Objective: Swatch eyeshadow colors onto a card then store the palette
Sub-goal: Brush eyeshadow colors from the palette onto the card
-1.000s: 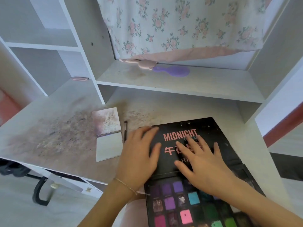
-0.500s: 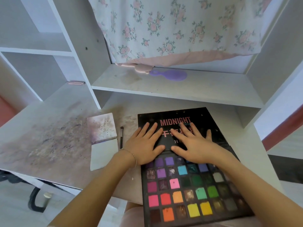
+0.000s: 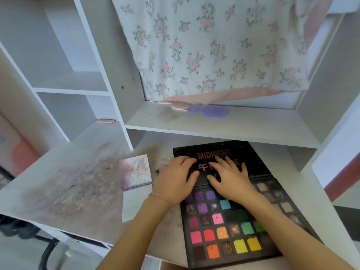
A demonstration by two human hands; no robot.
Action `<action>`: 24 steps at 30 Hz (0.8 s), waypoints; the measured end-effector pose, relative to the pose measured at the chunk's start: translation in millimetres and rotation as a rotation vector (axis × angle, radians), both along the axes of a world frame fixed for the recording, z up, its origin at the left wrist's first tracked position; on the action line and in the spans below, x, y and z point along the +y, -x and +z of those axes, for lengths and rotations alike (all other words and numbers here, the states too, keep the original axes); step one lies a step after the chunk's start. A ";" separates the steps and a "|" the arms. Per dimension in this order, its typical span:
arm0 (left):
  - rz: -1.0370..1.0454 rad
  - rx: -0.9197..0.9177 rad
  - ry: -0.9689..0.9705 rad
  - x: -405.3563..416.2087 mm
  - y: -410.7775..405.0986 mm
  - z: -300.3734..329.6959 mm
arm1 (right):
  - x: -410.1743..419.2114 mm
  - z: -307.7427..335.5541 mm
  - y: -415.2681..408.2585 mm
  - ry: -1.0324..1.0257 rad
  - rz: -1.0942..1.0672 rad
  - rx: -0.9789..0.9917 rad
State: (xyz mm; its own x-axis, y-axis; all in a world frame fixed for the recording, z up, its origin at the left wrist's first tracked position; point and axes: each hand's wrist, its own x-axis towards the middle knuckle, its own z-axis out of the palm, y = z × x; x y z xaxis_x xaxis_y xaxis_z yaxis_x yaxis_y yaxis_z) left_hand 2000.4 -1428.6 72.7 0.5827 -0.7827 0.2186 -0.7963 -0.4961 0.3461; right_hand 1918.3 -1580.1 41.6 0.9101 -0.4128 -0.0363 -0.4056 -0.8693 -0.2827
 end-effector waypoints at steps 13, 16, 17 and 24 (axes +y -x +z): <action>0.656 0.161 0.323 132.3 -25.0 -33.7 | 92.9 13.5 -47.1 -0.146 0.184 -0.160; 0.693 0.183 0.323 132.1 -26.0 -37.3 | 107.8 8.3 -57.8 0.020 0.247 -0.067; 0.698 0.182 0.326 132.4 -26.1 -37.5 | 110.0 8.0 -59.5 0.049 0.251 -0.050; 0.695 0.138 0.286 133.2 -27.7 -40.7 | 110.1 6.7 -66.6 -0.012 0.185 -0.064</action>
State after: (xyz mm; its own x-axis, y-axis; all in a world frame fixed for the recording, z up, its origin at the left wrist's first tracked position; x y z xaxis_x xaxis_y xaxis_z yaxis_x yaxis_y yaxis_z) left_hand 2028.1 -1295.4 32.1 0.9574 -0.1498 0.2469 -0.2737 -0.7435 0.6102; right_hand 1984.9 -1470.0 48.3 0.9710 -0.2381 0.0199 -0.2201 -0.9238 -0.3132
